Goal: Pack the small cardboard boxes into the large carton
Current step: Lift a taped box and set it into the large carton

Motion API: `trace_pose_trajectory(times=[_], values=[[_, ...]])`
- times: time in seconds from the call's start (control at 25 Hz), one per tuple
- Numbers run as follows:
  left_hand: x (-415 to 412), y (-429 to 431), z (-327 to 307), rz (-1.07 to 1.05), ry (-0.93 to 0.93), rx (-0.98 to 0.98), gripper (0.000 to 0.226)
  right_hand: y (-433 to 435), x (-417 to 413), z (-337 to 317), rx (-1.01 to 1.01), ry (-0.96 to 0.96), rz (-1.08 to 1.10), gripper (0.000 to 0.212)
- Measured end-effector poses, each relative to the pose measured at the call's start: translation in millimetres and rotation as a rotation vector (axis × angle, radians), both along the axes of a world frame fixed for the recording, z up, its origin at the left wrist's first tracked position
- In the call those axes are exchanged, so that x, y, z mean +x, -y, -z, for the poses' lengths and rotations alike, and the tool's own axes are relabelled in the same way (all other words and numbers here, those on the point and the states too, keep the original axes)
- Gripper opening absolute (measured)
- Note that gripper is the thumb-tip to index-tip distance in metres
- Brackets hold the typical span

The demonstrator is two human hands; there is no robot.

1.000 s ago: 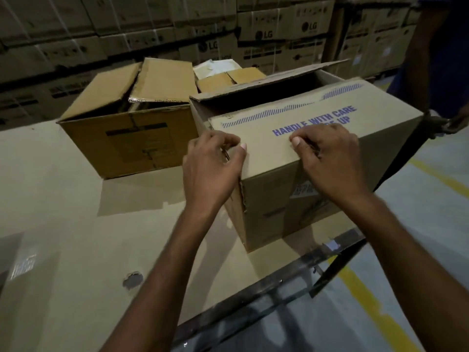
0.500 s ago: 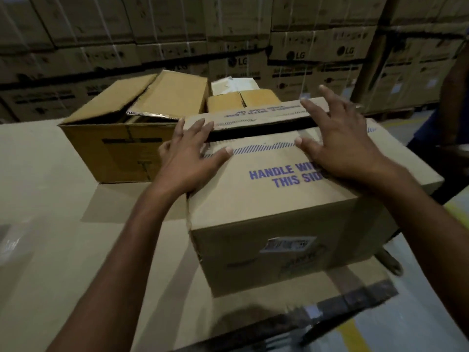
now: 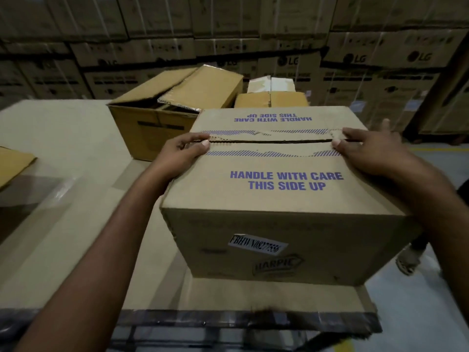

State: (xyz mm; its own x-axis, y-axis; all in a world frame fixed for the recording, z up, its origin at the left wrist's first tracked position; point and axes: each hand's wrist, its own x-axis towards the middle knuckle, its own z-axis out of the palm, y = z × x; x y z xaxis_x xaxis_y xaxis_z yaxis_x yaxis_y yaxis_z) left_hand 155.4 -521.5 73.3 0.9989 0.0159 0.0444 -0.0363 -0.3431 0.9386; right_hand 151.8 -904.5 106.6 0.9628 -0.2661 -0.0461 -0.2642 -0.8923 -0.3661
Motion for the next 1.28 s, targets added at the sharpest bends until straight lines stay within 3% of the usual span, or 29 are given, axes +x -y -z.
trace_pose_trajectory(times=[0.16,0.6,0.88,1.08,1.28], values=[[-4.4,0.8,-2.2,-0.006,0.032,-0.017,0.021,-0.1,7.1,-0.5,0.112,0.065,0.048,0.076],[-38.7,-10.1,-0.6,0.004,0.096,-0.082,0.033,-18.9,-51.0,1.4,0.135,0.213,0.146,0.071],[-42.4,-17.1,0.9,0.005,0.066,-0.14,0.03,-28.0,-58.9,-8.5,0.141,0.178,0.129,0.072],[-45.5,-21.3,-13.4,0.085,-0.012,-0.105,0.034,-52.4,-44.7,-17.9,-0.065,0.233,0.119,0.048],[-46.2,-28.4,-19.9,0.089,0.086,-0.047,0.04,-93.1,-28.6,-20.6,-0.078,0.318,-0.102,0.036]])
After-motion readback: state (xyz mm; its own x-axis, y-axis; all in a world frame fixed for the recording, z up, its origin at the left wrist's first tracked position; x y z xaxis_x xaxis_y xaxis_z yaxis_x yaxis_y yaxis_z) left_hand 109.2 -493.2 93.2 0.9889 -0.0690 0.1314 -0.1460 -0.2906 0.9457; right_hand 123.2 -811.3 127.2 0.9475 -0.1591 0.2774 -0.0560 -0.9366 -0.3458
